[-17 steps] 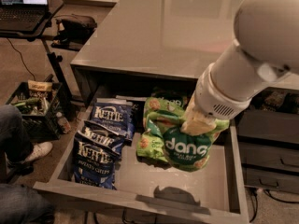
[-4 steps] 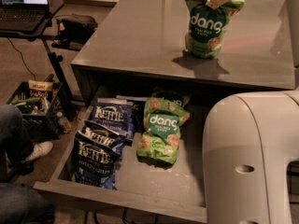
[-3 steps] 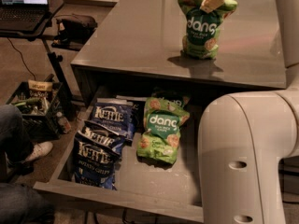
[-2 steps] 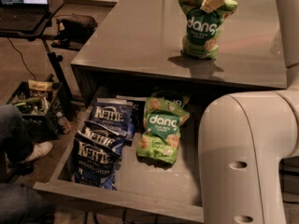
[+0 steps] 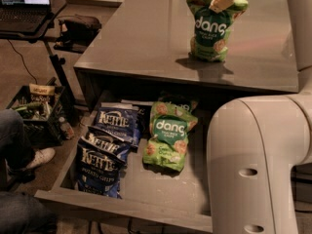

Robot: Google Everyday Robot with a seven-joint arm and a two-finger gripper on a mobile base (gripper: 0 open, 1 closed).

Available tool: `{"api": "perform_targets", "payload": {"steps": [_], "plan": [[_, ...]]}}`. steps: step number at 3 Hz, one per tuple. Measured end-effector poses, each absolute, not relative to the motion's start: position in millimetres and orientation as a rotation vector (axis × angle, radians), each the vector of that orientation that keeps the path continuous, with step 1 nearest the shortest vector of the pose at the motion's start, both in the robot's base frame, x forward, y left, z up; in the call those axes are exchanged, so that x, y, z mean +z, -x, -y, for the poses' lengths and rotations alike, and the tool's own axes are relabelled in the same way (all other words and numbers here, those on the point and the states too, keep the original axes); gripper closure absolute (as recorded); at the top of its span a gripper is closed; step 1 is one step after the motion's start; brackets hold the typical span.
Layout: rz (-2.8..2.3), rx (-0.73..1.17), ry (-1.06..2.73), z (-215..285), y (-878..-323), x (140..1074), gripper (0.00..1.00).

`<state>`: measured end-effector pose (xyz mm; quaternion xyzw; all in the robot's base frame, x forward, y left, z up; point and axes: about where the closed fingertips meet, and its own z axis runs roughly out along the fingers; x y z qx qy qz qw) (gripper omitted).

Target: Pick green rice chip bag from top drawer and place on counter

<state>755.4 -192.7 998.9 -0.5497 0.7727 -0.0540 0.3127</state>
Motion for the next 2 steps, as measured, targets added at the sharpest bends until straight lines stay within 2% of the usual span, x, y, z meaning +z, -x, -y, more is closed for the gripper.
{"api": "perform_targets", "payload": {"steps": [1,2], "plan": [[-2.038,-0.142,1.450,192.7,-755.4,998.9,0.13],[-2.038,-0.142,1.450,192.7,-755.4,998.9,0.00]]}}
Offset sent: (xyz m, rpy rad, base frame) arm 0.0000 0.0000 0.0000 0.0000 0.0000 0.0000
